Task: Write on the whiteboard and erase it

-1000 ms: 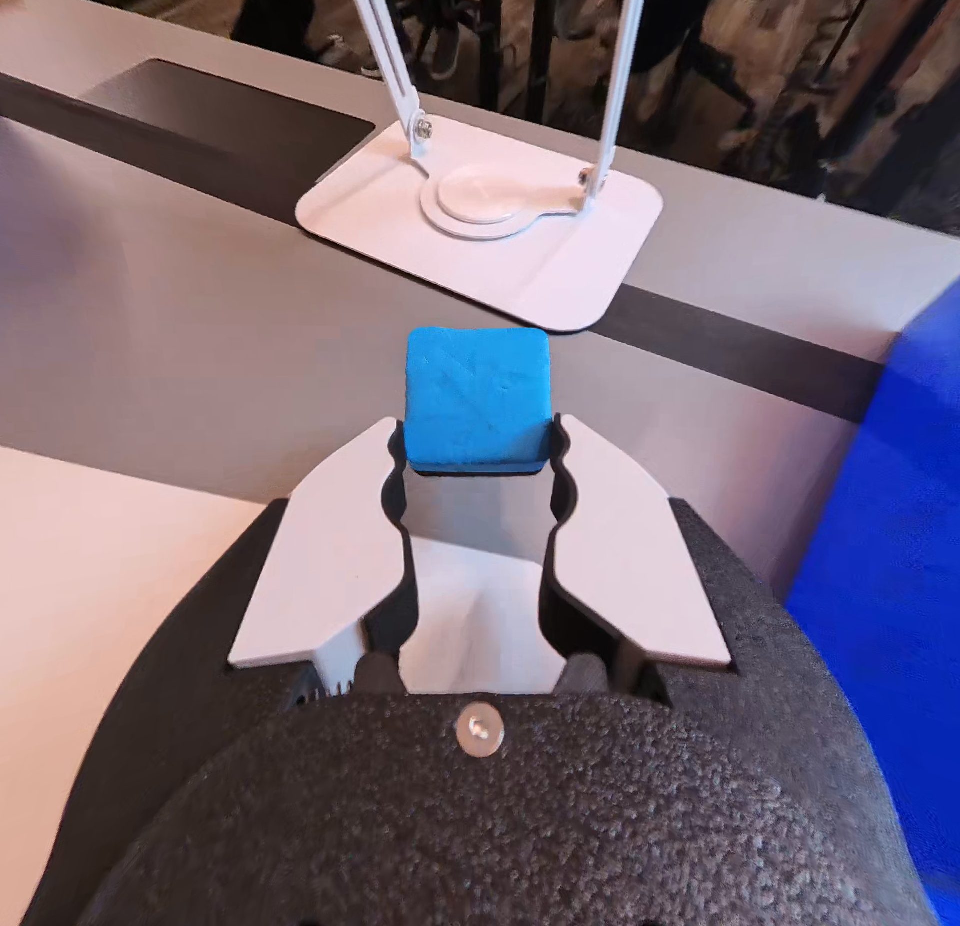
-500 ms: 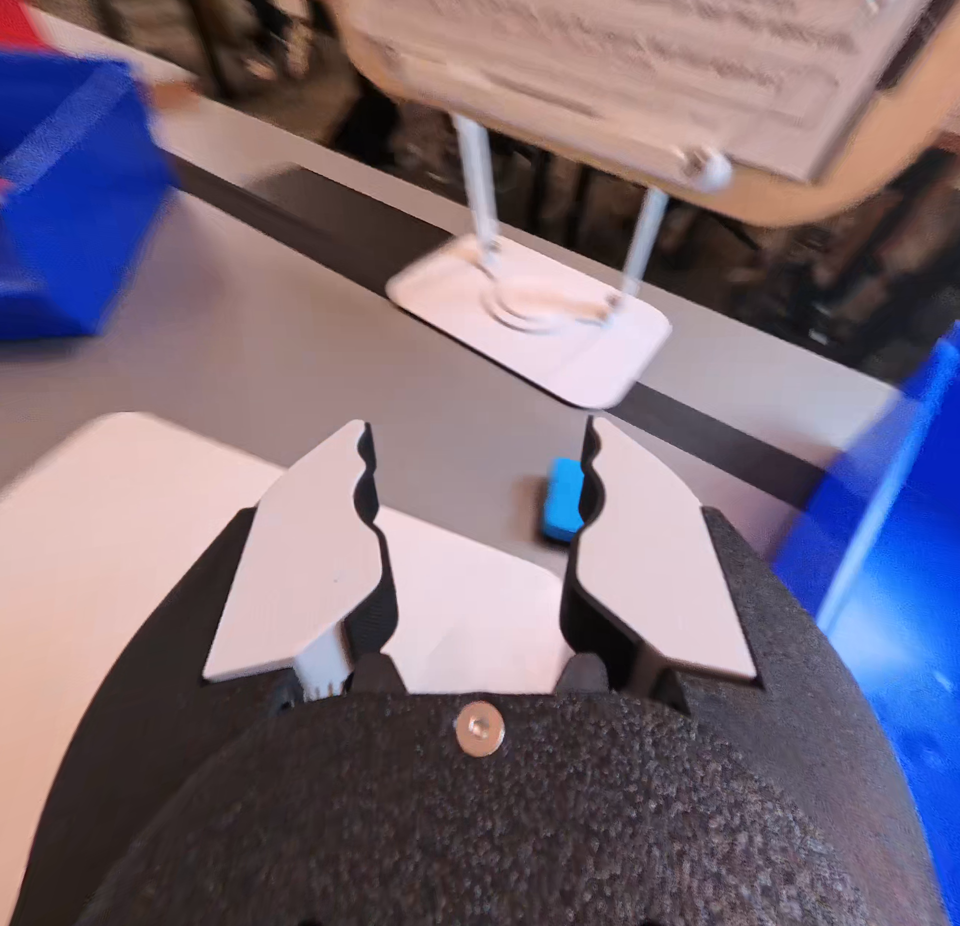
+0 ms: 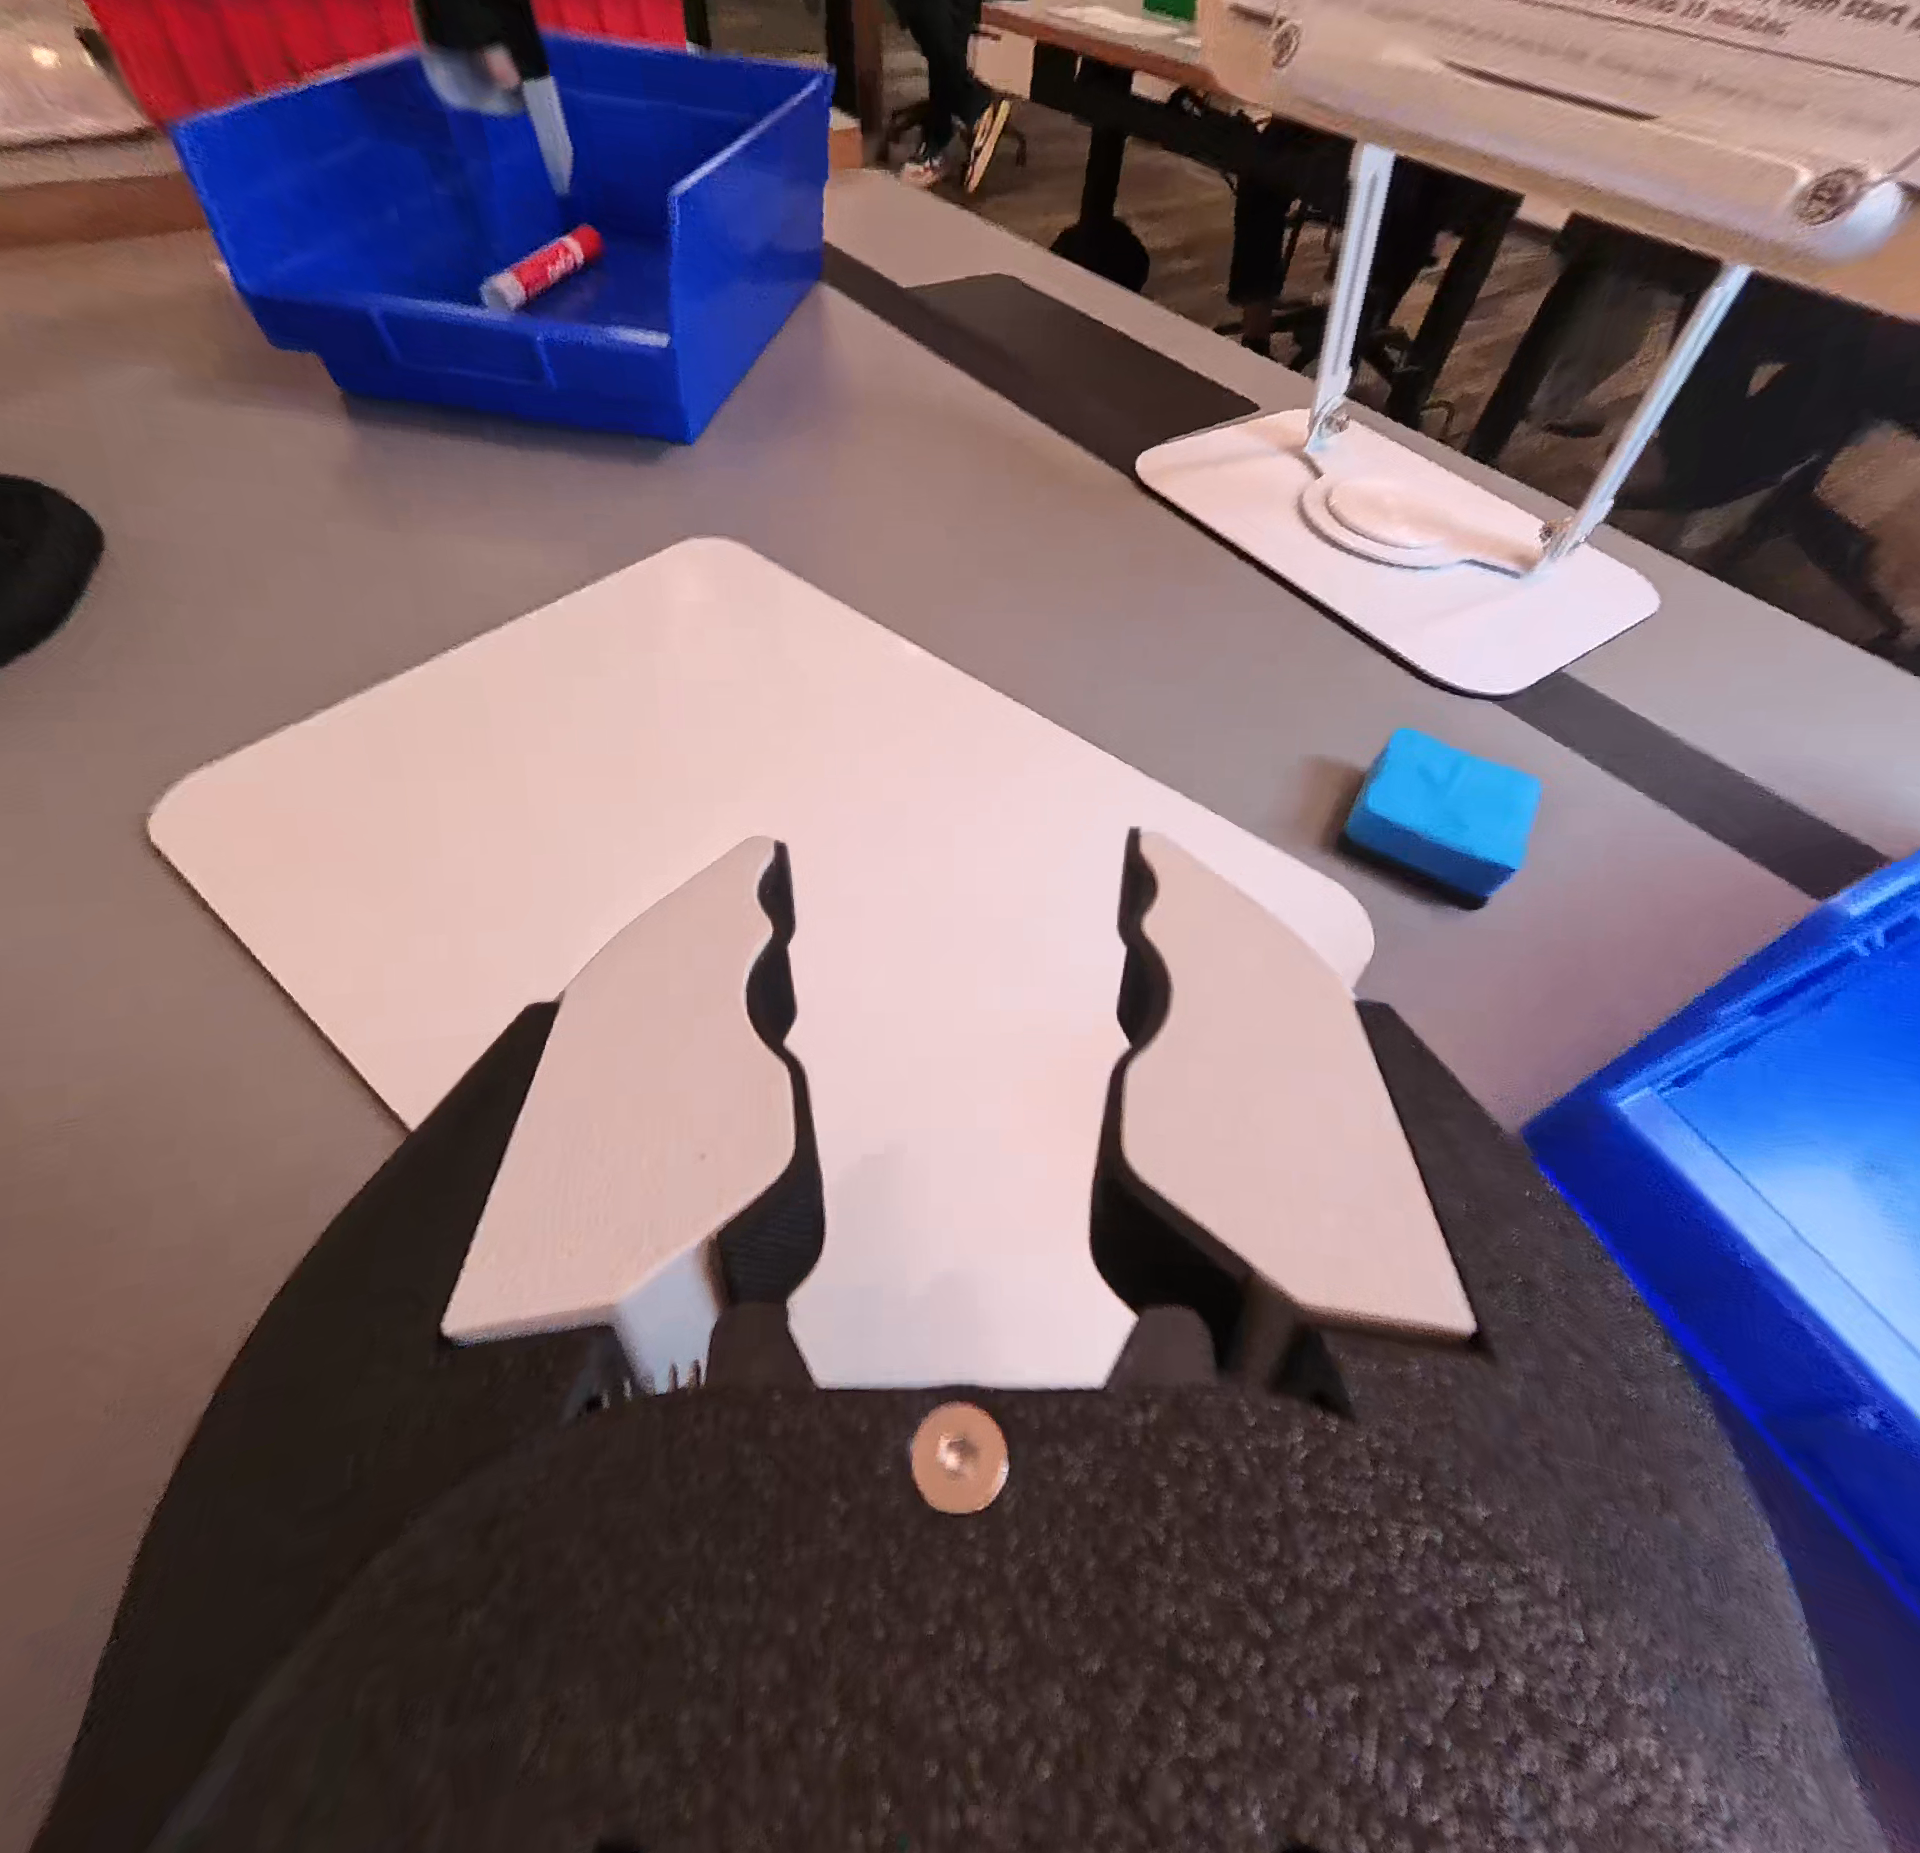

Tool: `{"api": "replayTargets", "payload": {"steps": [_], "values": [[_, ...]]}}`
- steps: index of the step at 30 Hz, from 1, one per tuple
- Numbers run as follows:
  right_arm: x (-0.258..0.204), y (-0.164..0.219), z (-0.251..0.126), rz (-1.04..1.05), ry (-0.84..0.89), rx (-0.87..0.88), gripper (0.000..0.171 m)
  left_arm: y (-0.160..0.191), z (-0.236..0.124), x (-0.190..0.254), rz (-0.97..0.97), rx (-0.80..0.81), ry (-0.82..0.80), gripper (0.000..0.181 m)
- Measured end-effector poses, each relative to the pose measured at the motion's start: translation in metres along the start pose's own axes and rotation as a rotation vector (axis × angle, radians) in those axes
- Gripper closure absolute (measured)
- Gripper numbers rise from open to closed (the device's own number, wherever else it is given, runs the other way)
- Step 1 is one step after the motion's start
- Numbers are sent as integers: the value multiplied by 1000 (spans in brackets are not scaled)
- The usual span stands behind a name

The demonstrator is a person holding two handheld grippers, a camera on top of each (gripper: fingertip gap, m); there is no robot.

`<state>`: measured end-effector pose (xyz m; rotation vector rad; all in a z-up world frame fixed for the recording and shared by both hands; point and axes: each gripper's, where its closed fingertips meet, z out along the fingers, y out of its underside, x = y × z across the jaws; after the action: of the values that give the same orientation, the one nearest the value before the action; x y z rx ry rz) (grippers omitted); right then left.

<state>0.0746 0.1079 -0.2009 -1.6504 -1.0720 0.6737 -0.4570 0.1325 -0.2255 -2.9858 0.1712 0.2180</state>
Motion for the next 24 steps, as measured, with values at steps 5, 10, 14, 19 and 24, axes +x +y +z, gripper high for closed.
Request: {"api": "replayTargets", "payload": {"steps": [5, 10, 14, 19, 24], "values": [[-14, 7, 2, -106, -13, -24, 113, 16, 41, -30, -160, -263, -59, 135], [-19, 7, 0, -154, -22, -20, 119, 26, 63, -32, -238, -350, -48, 140], [-18, 9, 1, -143, -28, -20, 121, 23, 69, -21, -182, -348, 17, 163], [-18, 14, 4, -171, -11, -35, 124, 7, 68, -7, -39, -240, 15, 163], [-18, 15, 6, -185, 12, -20, 124, -18, 50, 27, 134, -44, 3, 162]]}}
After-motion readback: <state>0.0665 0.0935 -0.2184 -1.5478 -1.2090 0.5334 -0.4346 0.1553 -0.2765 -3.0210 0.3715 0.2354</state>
